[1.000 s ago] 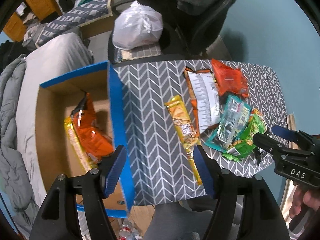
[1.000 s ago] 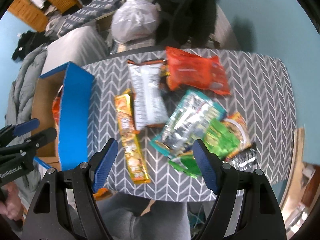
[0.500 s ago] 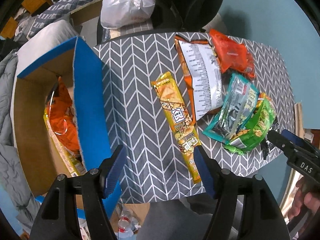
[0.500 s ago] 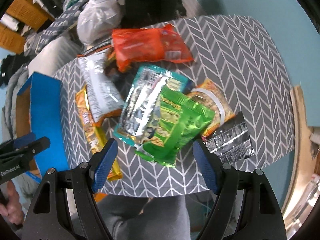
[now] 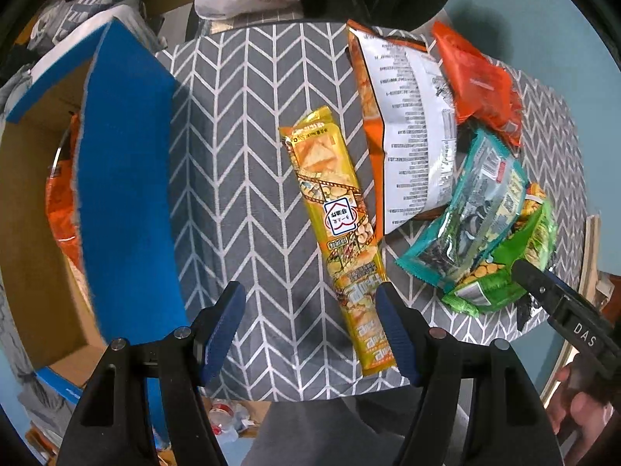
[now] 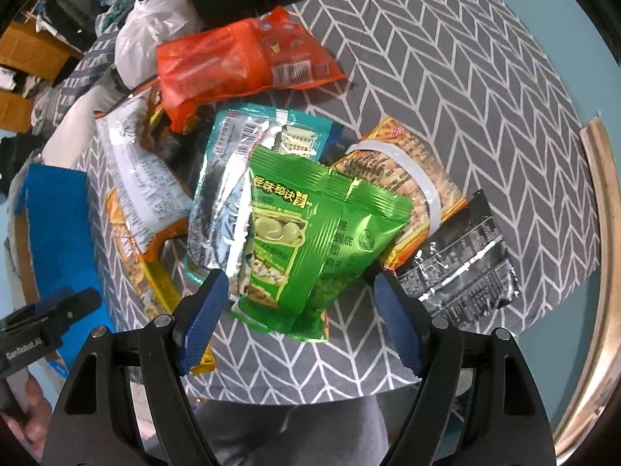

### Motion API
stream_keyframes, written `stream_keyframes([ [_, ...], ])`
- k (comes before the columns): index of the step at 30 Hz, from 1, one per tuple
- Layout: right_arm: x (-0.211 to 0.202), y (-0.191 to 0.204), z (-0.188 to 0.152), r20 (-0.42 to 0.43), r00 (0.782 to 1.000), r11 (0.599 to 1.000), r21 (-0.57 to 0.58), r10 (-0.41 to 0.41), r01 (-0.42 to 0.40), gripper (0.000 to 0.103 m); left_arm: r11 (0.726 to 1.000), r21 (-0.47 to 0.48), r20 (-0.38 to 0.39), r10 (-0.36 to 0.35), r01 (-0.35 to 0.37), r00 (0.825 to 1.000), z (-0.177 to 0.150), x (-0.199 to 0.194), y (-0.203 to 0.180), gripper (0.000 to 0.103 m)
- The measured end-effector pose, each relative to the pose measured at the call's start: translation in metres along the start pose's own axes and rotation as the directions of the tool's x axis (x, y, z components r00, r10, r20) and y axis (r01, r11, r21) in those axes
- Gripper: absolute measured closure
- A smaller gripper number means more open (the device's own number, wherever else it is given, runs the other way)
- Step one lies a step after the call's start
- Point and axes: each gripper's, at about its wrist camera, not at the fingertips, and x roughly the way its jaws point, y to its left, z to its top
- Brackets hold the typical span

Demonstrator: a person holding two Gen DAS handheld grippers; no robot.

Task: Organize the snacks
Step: 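Grasp another yellow stick with the left tool while the right tool grasps a green bag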

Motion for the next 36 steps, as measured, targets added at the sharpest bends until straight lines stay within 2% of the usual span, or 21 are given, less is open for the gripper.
stream_keyframes([
  [6,0.019,0.000,0.006,-0.020,1.000,1.000,0.006,0.004,-0.004,0.025,1.000,-0.029,-0.044,0.002,-0.003,0.999,0.006,0.020,-0.007,0.032],
  [11,0.029,0.008,0.015,-0.038,0.999,0.999,-0.040,0.000,-0.002,0.026,0.998,-0.063,-0.065,-0.017,0.012,0.998,0.009,0.033,-0.009,0.032],
  [12,0.032,0.011,0.016,-0.041,0.999,0.999,-0.049,0.001,-0.003,0.028,0.998,-0.066,-0.065,-0.013,0.008,0.998,0.010,0.035,-0.010,0.030],
  [14,0.038,0.012,0.018,-0.056,0.998,0.998,-0.068,0.005,-0.009,0.040,0.997,-0.075,-0.064,-0.002,-0.003,0.998,0.011,0.043,-0.011,0.028],
  [19,0.048,0.016,0.019,-0.087,0.996,0.994,-0.108,0.002,-0.011,0.055,0.996,-0.088,-0.074,0.016,-0.023,0.997,0.016,0.060,-0.014,0.027],
  [28,0.055,0.032,0.012,-0.082,0.996,0.979,-0.203,-0.022,0.005,0.064,0.994,-0.089,-0.065,0.049,-0.055,0.997,0.029,0.097,-0.019,0.027],
  [31,0.051,0.030,0.011,-0.079,0.997,0.977,-0.215,-0.019,0.002,0.066,0.997,-0.067,-0.050,0.033,-0.036,0.998,0.027,0.103,-0.020,0.045],
  [33,0.050,0.028,0.011,-0.079,0.997,0.975,-0.222,-0.018,0.000,0.066,0.998,-0.062,-0.054,0.014,-0.017,0.998,0.027,0.105,-0.027,0.064],
  [34,0.047,0.023,0.011,-0.079,0.997,0.974,-0.225,-0.017,-0.001,0.066,0.998,-0.062,-0.053,0.013,-0.016,0.999,0.027,0.105,-0.028,0.068],
  [36,0.043,0.020,0.011,-0.078,0.997,0.972,-0.234,-0.016,-0.003,0.067,0.998,-0.053,-0.046,0.035,-0.037,0.998,0.025,0.105,-0.030,0.070],
])
